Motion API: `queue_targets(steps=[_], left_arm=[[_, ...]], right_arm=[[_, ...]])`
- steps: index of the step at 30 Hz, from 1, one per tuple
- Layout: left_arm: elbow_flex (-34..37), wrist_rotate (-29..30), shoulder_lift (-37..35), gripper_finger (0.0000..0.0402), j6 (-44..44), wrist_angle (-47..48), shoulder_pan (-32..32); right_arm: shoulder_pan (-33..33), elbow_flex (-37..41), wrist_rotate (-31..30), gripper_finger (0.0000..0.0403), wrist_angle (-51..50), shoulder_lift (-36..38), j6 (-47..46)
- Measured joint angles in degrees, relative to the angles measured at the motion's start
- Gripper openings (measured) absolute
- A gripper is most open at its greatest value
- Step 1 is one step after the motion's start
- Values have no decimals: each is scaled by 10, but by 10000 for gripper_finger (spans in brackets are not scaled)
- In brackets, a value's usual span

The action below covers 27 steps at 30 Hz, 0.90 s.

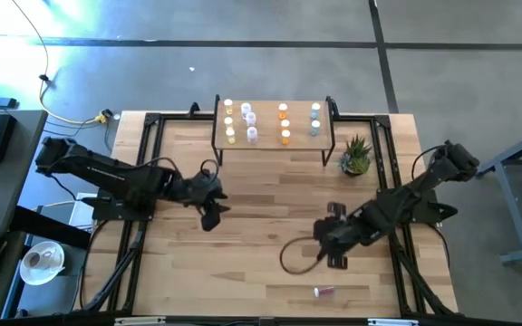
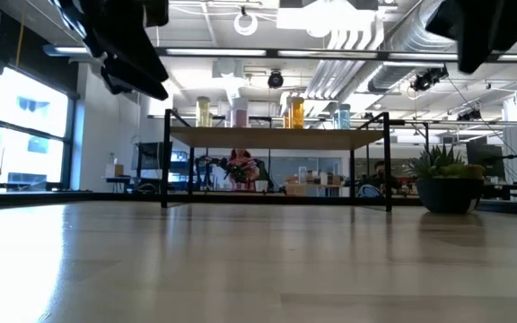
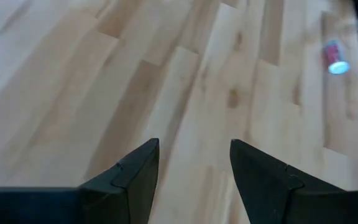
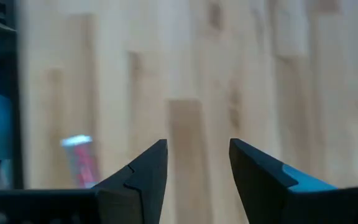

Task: Pick and place medicine bottles onto shelf by color
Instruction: Put the blue pill bottle on the shelf aligned with the other blue pill bottles

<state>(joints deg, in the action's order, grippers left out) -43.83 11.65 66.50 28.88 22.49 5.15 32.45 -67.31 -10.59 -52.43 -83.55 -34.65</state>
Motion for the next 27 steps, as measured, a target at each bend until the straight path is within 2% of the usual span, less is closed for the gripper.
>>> queue_targets(steps=[11, 18, 27], left_arm=[[0, 55, 0, 188, 112, 1, 109], [0, 61, 0, 188, 172, 0, 141], [0, 70, 0, 188, 190, 1, 157]], right_arm=[[91, 0, 2, 162, 125, -29, 23], [119, 0, 51, 162, 163, -96, 18], [127, 0, 98, 162, 218, -168, 16]])
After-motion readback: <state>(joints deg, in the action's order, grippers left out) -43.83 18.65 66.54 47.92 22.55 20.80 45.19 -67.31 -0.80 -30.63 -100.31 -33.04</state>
